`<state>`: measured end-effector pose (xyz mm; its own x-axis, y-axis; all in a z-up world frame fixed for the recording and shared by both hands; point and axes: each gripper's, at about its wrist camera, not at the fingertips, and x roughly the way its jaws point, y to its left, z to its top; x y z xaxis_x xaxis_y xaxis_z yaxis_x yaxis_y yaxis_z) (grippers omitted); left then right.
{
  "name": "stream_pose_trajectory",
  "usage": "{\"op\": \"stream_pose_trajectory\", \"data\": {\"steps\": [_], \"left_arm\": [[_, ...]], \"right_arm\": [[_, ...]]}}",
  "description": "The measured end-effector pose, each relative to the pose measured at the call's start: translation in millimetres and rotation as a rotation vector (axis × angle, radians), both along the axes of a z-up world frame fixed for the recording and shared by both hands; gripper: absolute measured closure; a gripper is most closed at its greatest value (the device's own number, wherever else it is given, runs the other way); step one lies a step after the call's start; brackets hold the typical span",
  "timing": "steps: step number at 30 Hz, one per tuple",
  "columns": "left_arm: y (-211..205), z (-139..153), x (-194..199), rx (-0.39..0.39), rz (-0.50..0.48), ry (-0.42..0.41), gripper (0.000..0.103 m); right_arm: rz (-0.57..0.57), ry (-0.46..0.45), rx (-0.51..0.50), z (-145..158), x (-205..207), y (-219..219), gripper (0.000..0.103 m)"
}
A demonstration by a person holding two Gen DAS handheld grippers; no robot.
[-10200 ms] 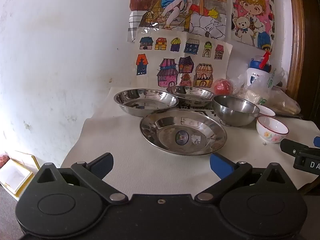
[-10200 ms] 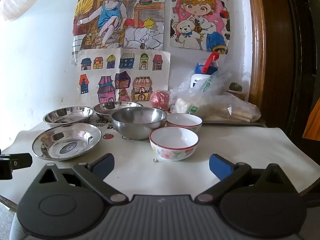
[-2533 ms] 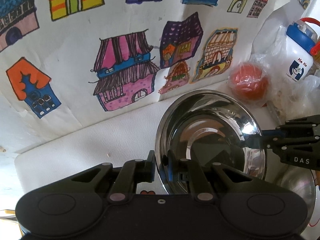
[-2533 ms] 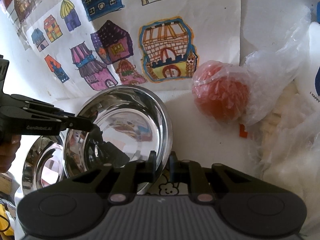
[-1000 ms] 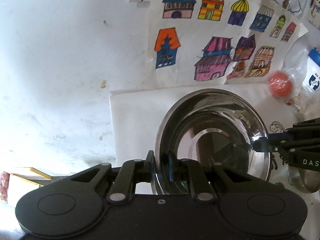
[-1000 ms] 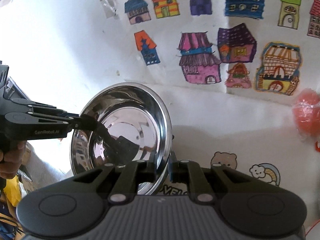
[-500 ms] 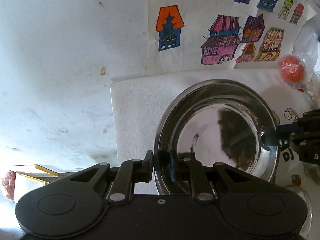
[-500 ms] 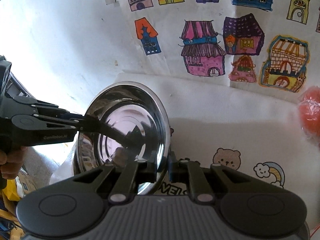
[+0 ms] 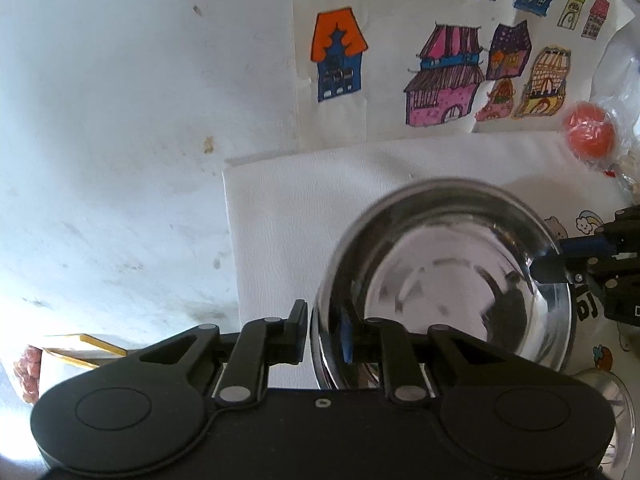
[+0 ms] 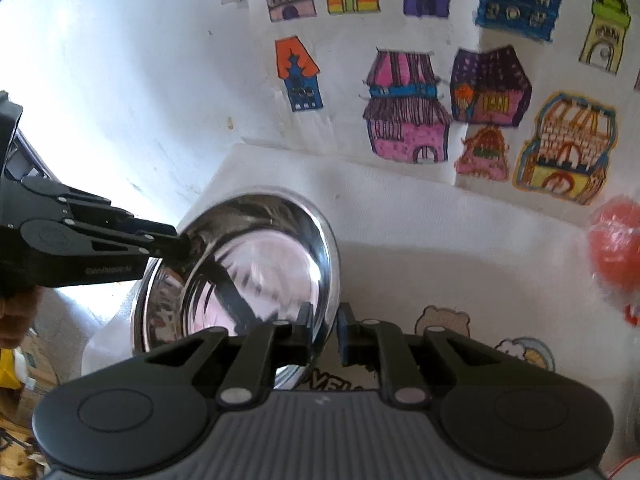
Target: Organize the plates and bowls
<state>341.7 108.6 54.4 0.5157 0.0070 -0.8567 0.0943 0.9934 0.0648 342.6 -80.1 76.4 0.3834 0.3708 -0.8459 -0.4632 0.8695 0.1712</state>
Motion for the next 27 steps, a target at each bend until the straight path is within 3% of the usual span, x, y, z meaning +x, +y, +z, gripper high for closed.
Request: {"op": "stream_pose_trajectory", "data": {"steps": [4, 15, 19, 27], "left_arm": [[-3, 4, -5, 0.045, 0.005, -0.030, 0.080], [-6, 22, -35, 0.049, 0.029, -0.121, 0.031], [-12, 31, -50, 0.060, 0.030, -0.161, 0.026], [-28, 38, -85, 0.109, 0.005, -0.198, 0.019]], "right_arm": [[0.002, -0.035, -0.003, 5, -4, 0, 0.081], [-0.033, -0.102, 0.038, 17, -29, -18, 0.036], [-0.043, -0.139, 0.060, 27, -42, -28, 0.023], [-0.024, -0.247, 0.076, 46, -94, -50, 0.008]]}}
